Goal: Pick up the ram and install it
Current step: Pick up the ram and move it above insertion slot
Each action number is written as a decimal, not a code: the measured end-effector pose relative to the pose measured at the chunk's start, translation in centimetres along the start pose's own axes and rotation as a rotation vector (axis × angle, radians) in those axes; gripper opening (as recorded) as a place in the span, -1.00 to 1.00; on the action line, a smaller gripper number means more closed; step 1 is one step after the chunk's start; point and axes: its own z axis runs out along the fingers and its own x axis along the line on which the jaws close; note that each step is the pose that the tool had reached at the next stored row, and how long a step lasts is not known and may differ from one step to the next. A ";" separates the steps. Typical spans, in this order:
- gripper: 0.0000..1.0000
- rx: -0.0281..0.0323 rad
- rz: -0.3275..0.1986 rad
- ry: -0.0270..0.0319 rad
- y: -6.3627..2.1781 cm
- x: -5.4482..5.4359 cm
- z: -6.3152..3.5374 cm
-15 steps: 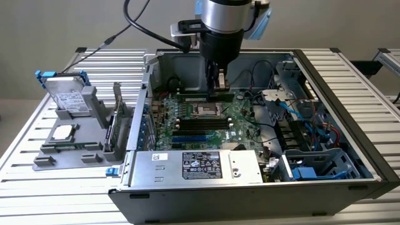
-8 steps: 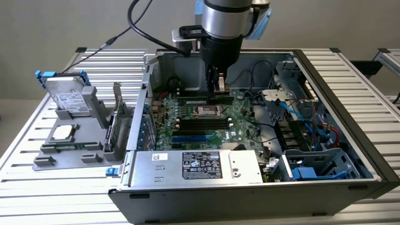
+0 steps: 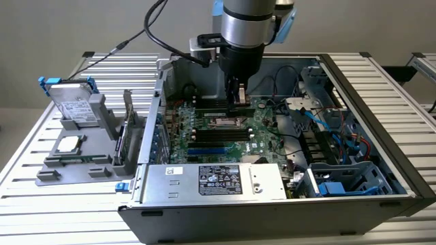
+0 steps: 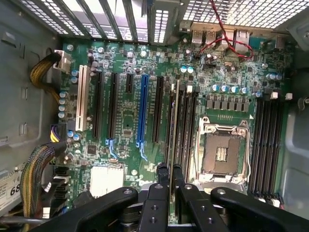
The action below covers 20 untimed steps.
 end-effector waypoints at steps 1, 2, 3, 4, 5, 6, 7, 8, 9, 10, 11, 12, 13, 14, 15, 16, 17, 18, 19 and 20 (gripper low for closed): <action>-0.73 0.0000 0.000 0.0009 -0.04 -0.1 0.18; -0.73 -0.0002 0.000 0.0017 -0.06 -0.1 0.35; -0.73 -0.0002 0.000 0.0024 -0.09 -0.2 0.53; -0.73 -0.0002 0.001 0.0031 -0.10 -0.3 0.71; -0.73 -0.0002 0.002 0.0042 -0.11 -0.3 0.87; -0.73 -0.0003 0.003 0.0051 -0.12 -0.4 1.03; -0.73 -0.0003 0.005 0.0058 -0.13 -0.5 1.20; -0.73 -0.0004 0.006 0.0063 -0.14 -0.6 1.37; -0.73 -0.0003 0.008 0.0066 -0.16 -0.6 1.55; -0.73 -0.0002 0.010 0.0068 -0.18 -0.7 1.74; -0.73 -0.0002 0.011 0.0071 -0.19 -0.8 1.92; -0.73 -0.0002 0.014 0.0075 -0.20 -0.8 2.09; -0.73 -0.0002 0.016 0.0077 -0.22 -0.9 2.26; -0.73 -0.0002 0.019 0.0080 -0.23 -0.9 2.44; -0.73 -0.0001 0.022 0.0081 -0.23 -1.0 2.61; -0.73 0.0000 0.026 0.0082 -0.24 -1.0 2.78; -0.73 0.0001 0.030 0.0083 -0.25 -1.0 2.94; -0.73 0.0001 0.034 0.0085 -0.26 -1.0 3.11; -0.73 0.0002 0.038 0.0087 -0.27 -1.0 3.27; -0.73 0.0003 0.042 0.0088 -0.27 -1.1 3.44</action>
